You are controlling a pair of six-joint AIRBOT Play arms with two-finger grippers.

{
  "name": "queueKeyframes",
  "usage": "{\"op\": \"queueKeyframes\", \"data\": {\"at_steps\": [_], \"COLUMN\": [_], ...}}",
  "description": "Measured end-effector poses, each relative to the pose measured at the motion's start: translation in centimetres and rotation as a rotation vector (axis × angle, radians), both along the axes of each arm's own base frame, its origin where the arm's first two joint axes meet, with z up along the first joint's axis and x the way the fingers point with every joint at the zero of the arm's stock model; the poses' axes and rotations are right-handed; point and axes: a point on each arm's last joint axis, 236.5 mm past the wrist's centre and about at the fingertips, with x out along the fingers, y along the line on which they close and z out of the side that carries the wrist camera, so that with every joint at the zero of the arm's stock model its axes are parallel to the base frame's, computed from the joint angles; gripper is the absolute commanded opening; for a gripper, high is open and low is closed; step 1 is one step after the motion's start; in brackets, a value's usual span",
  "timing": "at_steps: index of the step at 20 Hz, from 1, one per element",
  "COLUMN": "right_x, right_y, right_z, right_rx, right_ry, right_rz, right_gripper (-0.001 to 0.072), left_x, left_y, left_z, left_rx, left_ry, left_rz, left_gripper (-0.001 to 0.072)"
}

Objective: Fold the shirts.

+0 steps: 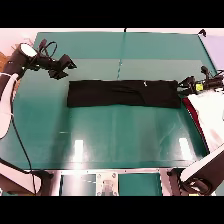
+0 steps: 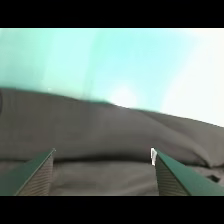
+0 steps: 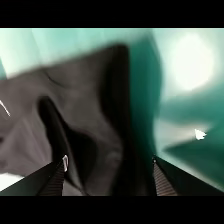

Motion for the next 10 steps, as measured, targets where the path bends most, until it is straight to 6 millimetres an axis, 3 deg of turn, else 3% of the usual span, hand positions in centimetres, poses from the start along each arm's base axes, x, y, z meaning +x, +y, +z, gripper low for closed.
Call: {"op": "queueKeyframes", "data": {"at_steps": [6, 7, 8, 9, 10], "right_x": [-0.9, -0.9, -0.9, -0.8, -0.9], "right_y": [2.7, 3.2, 3.6, 3.9, 4.5], "right_z": [-1.5, -1.5, -1.5, -1.9, -2.1], "right_rx": [0.082, 0.091, 0.093, 0.081, 0.091], "right_ry": [0.016, 0.015, 0.013, 0.015, 0.021], "right_rz": [0.102, 0.115, 0.126, 0.14, 0.147], "right_gripper": [0.0617, 0.0612, 0.0435, 0.0133, 0.0046], "left_x": [-0.7, -0.7, -0.8, -0.8, -0.8], "left_y": [-0.3, -0.4, -0.5, -0.6, -0.8], "left_z": [0.0, 0.0, 0.0, 0.1, 0.2], "left_rx": [-0.01, -0.014, -0.019, -0.024, -0.031], "left_ry": [0.026, 0.029, 0.031, 0.031, 0.027], "left_rz": [-0.019, -0.021, -0.023, -0.023, -0.029], "left_gripper": [0.0689, 0.0529, 0.0297, 0.0078, 0.0023]}}
